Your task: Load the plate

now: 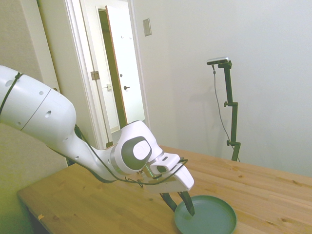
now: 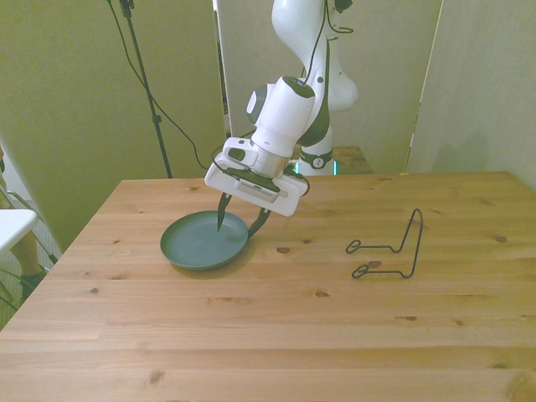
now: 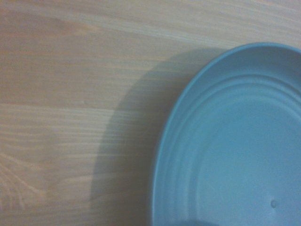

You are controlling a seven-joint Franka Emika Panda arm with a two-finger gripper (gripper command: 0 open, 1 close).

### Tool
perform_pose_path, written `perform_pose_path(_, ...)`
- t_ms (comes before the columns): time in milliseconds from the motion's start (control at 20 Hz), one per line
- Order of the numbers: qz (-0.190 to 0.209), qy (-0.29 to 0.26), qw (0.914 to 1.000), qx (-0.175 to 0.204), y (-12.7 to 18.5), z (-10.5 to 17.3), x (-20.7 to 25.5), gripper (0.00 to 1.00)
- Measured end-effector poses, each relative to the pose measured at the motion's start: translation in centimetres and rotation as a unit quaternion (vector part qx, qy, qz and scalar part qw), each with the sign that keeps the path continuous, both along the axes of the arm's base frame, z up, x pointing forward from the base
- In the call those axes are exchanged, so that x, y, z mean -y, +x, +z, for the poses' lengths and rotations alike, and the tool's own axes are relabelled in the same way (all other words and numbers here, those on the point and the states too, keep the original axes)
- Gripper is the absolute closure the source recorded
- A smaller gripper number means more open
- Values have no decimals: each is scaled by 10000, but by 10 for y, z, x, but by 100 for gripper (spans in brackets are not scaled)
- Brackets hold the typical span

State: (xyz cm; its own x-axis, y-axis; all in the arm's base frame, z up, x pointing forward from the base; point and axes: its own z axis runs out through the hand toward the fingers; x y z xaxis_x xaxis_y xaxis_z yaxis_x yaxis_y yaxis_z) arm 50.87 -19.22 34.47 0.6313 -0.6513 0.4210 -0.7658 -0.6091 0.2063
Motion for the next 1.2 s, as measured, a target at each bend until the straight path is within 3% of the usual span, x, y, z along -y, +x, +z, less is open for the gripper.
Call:
perform_pose_path(850, 168, 92, 9998, 0, -7, -7, 14, 100)
perform_pose_path(1050, 211, 637, 9977, 68, -11, 5, 13, 100)
perform_pose_path(1200, 284, 1122, 9931, 188, -15, 36, 5, 100)
